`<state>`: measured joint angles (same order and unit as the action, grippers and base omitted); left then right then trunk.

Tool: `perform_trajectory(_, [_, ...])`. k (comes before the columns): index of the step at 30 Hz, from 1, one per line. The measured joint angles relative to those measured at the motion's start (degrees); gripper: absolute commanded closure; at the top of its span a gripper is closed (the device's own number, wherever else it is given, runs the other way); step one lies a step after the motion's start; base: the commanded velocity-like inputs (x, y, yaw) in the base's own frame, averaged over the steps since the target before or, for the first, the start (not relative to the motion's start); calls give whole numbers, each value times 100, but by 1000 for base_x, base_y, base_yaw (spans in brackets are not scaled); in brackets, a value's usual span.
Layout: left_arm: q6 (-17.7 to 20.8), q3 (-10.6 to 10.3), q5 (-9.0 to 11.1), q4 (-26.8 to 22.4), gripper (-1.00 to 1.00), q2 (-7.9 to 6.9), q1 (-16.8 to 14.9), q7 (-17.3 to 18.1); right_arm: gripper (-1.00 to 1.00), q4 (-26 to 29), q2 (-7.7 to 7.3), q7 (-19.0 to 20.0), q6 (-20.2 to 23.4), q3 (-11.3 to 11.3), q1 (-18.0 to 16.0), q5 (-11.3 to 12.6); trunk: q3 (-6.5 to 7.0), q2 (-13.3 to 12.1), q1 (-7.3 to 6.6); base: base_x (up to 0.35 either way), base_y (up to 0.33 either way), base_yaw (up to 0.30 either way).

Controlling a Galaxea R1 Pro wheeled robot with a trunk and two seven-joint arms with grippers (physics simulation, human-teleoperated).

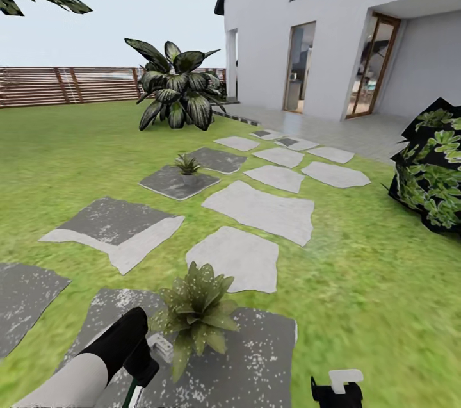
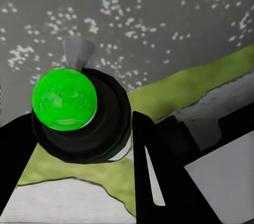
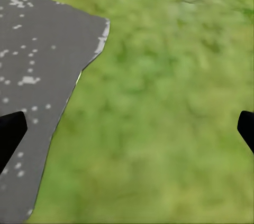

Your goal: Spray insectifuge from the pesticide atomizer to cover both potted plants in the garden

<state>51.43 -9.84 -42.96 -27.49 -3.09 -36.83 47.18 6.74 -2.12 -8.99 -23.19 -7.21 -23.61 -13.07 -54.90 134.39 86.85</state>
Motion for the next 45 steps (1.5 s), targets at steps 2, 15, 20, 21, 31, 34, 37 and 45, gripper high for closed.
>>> perform_trajectory(2, [6,-3,4,0,100,-2,-25,7,-100,0,0,0,0,0,0,0,0,0,0,1,-1,46])
perform_trajectory(15, [-22,-522,22,359,100,8,13,-33,-100,1,9,-1,0,2,0,-4,0,0,0,0,-20,12])
perform_trajectory(20, [-7,-484,43,336,100,4,12,-41,-100,-1,17,-1,-1,1,-1,-4,0,0,1,-43,-199,240])
perform_trajectory(21, [-2,-485,51,335,100,8,11,-41,-100,0,18,-1,-1,1,-1,-4,0,0,1,-176,-100,271])
perform_trajectory(31, [16,-494,57,266,100,35,-8,-48,-100,0,18,0,0,0,0,-3,0,0,1,-194,-13,273])
perform_trajectory(34, [28,-493,62,22,100,44,-11,-38,-100,0,18,0,0,0,0,-3,0,0,0,-7,0,273])
perform_trajectory(37, [49,-486,53,-121,100,56,-14,-32,-100,0,11,-1,0,0,0,0,0,0,-2,104,-54,146])
perform_trajectory(45, [47,-487,59,-140,100,56,-15,-23,-100,1,8,-1,-1,1,1,-3,0,0,-2,109,-69,6])
